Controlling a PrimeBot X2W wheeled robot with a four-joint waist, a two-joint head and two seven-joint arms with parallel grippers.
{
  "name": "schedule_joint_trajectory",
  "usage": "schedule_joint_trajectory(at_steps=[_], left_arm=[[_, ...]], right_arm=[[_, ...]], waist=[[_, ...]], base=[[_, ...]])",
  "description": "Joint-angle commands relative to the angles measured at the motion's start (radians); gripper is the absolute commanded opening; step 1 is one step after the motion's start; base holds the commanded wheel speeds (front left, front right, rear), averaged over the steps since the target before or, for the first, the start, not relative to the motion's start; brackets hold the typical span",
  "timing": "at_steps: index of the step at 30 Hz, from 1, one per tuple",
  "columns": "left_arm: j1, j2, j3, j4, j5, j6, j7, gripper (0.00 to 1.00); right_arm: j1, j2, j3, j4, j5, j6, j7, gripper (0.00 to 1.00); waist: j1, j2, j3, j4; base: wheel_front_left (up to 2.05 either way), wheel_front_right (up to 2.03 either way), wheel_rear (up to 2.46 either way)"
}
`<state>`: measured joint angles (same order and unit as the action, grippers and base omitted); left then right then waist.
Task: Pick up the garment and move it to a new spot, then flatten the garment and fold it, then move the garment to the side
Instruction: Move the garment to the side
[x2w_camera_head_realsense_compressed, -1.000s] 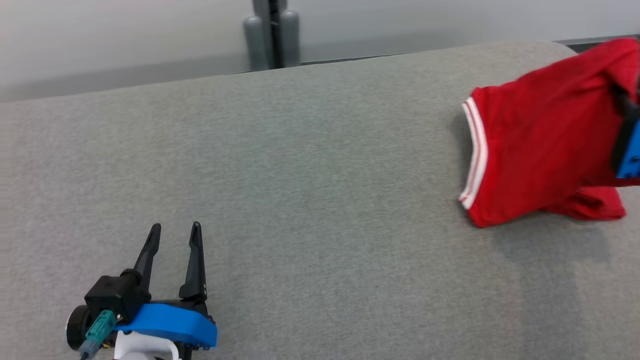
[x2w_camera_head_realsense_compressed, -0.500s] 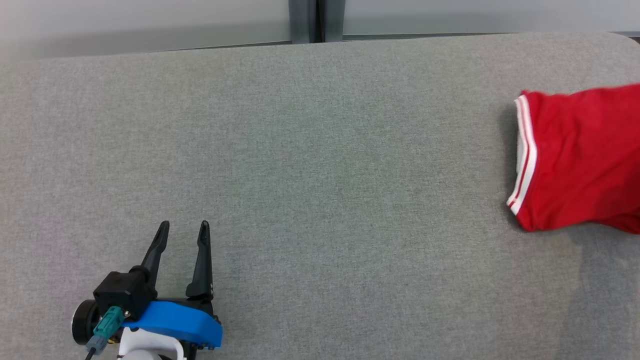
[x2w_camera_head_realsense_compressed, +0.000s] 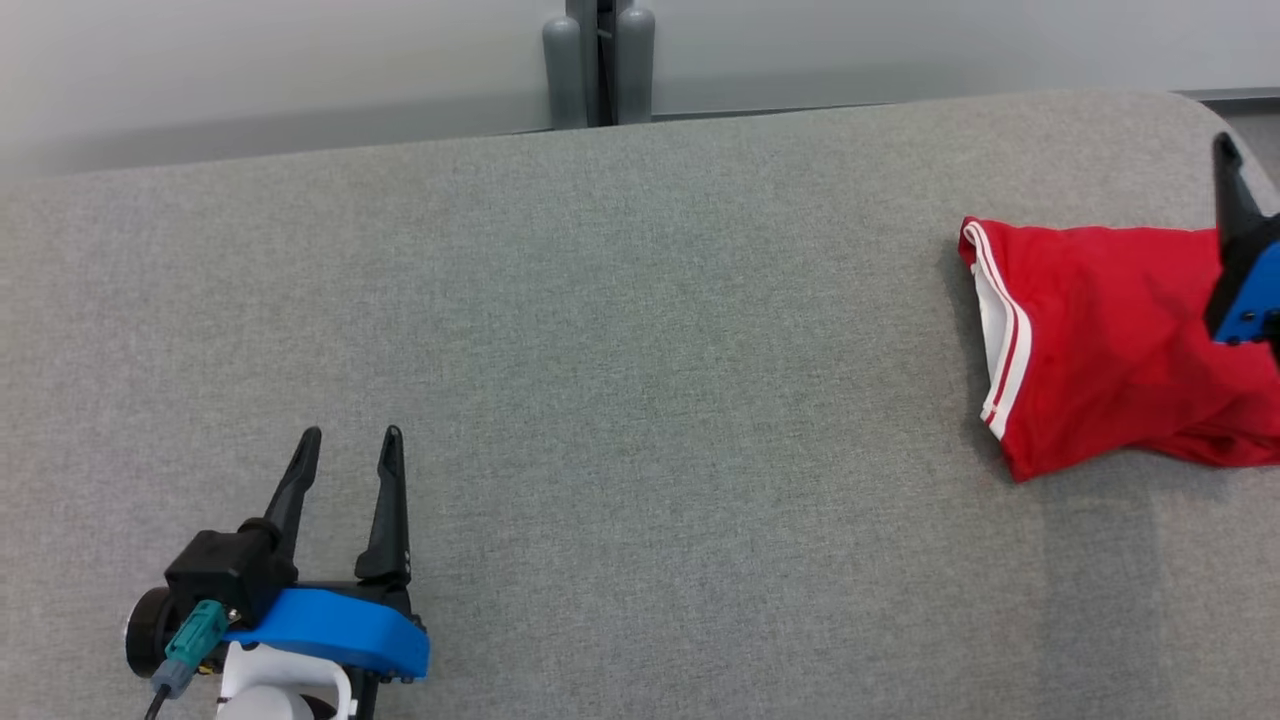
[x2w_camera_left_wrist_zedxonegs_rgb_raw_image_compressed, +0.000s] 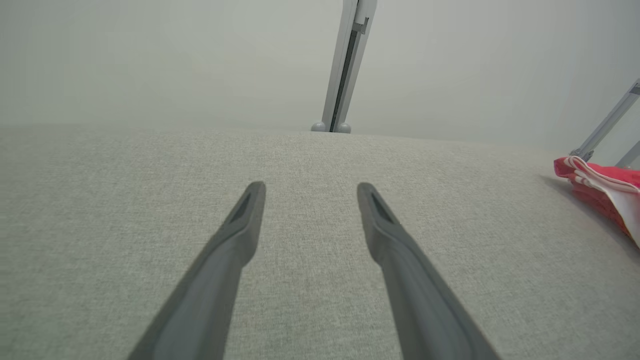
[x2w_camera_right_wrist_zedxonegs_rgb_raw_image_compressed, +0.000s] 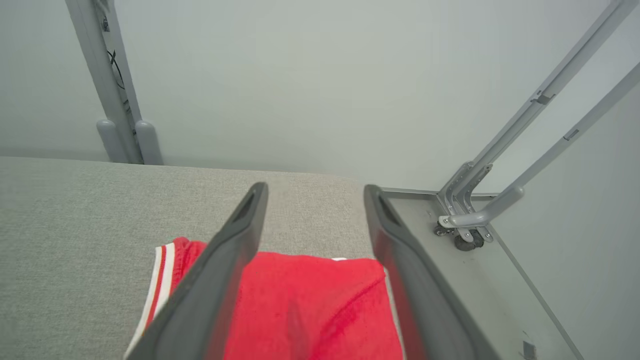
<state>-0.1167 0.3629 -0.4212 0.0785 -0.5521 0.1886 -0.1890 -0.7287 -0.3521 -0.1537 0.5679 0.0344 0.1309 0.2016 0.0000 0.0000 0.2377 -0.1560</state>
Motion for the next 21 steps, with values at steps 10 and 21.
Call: schedule_joint_trajectory(at_steps=[10, 21], left_arm=[[0.017, -0.016, 0.053, 0.054, -0.043, 0.011, -0.044, 1.00], [0.098, -0.050, 0.055, 0.120, -0.067, -0.023, -0.069, 1.00]], right_arm=[[0.122, 0.154, 0.144, -0.065, 0.097, 0.000, -0.152, 1.00], [0.481, 0.299, 0.132, -0.221, 0.058, 0.000, -0.320, 1.00]], waist=[[0.0000, 0.0000, -0.108, 0.033], [0.0000, 0.0000, -0.203, 0.104]], base=[[0.00, 0.00, 0.00], [0.00, 0.00, 0.00]])
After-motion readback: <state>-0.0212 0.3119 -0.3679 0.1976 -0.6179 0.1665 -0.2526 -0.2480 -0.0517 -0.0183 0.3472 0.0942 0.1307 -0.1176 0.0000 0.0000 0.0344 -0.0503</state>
